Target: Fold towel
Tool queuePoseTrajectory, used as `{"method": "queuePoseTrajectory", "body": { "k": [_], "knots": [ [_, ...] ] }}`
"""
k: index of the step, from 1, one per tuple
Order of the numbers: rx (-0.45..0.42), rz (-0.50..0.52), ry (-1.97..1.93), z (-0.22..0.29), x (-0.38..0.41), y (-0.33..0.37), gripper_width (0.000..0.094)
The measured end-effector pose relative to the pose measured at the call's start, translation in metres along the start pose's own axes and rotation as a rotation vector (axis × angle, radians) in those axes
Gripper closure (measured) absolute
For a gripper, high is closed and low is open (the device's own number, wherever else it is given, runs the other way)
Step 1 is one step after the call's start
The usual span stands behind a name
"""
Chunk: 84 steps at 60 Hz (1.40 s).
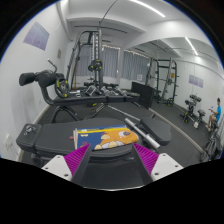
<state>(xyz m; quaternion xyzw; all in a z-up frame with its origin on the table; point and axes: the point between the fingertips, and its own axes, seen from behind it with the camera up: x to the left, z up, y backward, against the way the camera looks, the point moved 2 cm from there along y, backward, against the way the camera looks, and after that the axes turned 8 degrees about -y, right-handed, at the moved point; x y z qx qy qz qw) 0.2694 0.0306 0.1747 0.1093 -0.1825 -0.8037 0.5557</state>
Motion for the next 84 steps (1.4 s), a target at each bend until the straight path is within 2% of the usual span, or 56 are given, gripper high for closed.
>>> {"method": "queuePoseTrajectory", "body": {
  "k": [35, 73, 78, 82, 83, 84],
  "knots": [
    [0.067, 0.196, 0.102, -0.041, 0.134, -0.055, 0.0078],
    [0.192, 0.274, 0.188, -0.099, 0.195, -0.243, 0.0082],
    [0.192, 0.309, 0.128, -0.098, 0.202, -0.253, 0.0173],
    [0.185, 0.286, 0.132, -0.095, 0.196, -0.259, 0.0335],
    [0.182, 0.275, 0.142, -0.094, 0.194, -0.261, 0.0433],
    [0.178, 0.26, 0.156, -0.093, 0.191, -0.263, 0.0586]
  ]
}}
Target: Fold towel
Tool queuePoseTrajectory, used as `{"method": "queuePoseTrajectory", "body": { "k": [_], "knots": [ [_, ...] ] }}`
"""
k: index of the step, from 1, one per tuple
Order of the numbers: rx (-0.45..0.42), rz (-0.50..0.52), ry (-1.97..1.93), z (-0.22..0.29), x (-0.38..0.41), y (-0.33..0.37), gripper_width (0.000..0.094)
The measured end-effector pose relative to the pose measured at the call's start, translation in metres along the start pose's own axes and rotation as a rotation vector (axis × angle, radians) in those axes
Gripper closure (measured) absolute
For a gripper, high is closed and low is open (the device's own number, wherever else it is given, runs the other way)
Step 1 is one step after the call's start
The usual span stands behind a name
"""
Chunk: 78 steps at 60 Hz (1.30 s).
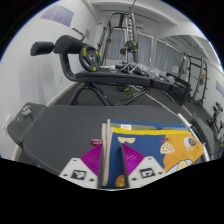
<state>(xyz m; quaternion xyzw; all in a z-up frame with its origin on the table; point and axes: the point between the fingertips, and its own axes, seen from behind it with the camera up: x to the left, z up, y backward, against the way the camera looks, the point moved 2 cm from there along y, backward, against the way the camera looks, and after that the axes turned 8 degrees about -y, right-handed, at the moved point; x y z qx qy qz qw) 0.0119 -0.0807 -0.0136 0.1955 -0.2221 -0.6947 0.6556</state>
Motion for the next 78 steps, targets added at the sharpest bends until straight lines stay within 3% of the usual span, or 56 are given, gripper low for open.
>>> {"method": "queuePoseTrajectory", "body": {
  "k": [2, 6, 15, 22, 31, 42, 55, 67, 78],
  "knots": [
    [-0.012, -0.046, 0.026, 0.002, -0.011, -0.004, 0.0893],
    [-0.011, -0.075, 0.044, 0.003, -0.01, -0.003, 0.092],
    [0.019, -0.076, 0.049, 0.003, -0.006, 0.001, 0.0926],
    [0.031, -0.011, -0.013, 0.017, 0.023, 0.021, 0.0926],
    [-0.03, 0.092, -0.123, 0.067, 0.047, 0.062, 0.0926],
    [-0.097, 0.122, -0.205, 0.12, 0.02, 0.091, 0.0926],
    [-0.113, 0.033, -0.192, 0.137, -0.065, 0.081, 0.0917],
    [-0.087, -0.113, -0.082, 0.105, -0.144, 0.047, 0.0917],
    [-0.048, -0.152, -0.044, 0.069, -0.174, 0.025, 0.0917]
  ]
}}
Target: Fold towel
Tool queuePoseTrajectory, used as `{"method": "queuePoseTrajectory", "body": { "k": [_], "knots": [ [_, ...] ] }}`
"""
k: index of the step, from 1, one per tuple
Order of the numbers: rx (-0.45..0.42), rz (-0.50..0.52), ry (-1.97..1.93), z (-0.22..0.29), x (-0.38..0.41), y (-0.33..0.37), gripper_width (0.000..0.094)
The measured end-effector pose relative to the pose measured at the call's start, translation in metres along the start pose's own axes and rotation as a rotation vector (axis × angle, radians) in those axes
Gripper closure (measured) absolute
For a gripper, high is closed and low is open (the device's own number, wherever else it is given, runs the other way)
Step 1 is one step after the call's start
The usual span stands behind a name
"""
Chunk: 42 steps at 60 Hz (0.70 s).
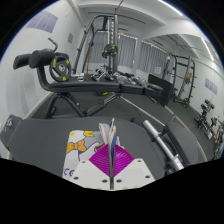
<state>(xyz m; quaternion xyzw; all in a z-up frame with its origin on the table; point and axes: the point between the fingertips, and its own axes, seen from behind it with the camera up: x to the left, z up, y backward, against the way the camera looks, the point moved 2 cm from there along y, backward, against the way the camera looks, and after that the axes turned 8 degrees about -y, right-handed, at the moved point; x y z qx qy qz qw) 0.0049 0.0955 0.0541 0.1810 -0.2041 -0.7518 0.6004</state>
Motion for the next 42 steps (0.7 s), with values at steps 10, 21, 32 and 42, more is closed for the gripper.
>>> {"method": "queuePoseTrajectory", "body": {
  "k": [10, 21, 32, 42],
  "knots": [
    [0.006, -0.007, 0.002, -0.013, -0.006, -0.008, 0.0864],
    [-0.011, -0.04, -0.04, -0.002, -0.014, 0.032, 0.011],
    [-0.061, -0.003, -0.088, 0.017, -0.006, 0.148, 0.0081],
    [-0.08, 0.005, -0.099, 0.008, -0.003, 0.264, 0.0084]
  ]
}}
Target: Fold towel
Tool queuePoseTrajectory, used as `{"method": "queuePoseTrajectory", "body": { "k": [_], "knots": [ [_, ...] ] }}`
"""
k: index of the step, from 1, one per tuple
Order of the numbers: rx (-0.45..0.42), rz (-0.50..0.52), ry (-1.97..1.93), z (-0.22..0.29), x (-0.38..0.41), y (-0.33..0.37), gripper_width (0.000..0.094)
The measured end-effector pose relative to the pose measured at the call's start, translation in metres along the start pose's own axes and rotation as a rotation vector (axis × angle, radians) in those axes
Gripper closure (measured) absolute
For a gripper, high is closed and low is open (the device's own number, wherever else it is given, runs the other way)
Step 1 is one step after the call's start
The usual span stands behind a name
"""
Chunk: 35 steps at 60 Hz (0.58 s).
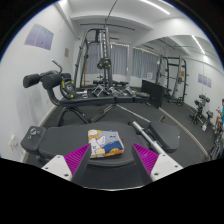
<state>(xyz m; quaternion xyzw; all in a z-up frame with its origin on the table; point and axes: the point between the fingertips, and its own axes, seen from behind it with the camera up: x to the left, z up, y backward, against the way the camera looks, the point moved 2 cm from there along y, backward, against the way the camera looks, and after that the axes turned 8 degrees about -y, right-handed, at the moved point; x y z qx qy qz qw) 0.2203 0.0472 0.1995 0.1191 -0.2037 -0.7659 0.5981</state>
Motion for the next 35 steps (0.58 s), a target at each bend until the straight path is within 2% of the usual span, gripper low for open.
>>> {"method": "queuePoseTrajectory", "body": {
  "k": [16, 35],
  "knots": [
    [-0.016, -0.011, 0.003, -0.031, 0.005, 0.135, 0.0085],
    [-0.033, 0.019, 0.022, -0.051, 0.034, 0.176, 0.0086]
  ]
}}
